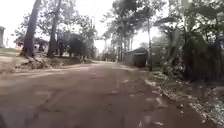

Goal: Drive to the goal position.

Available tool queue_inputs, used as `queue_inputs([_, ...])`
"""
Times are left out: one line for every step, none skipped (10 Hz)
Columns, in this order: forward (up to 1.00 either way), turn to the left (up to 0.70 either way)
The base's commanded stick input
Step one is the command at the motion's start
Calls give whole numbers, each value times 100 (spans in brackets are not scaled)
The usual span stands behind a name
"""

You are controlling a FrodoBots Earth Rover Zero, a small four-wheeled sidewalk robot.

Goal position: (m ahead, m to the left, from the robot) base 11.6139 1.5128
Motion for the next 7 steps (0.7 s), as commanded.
queue_inputs([100, 0])
queue_inputs([100, 17])
queue_inputs([100, 11])
queue_inputs([100, 0])
queue_inputs([100, 0])
queue_inputs([100, 0])
queue_inputs([100, 0])
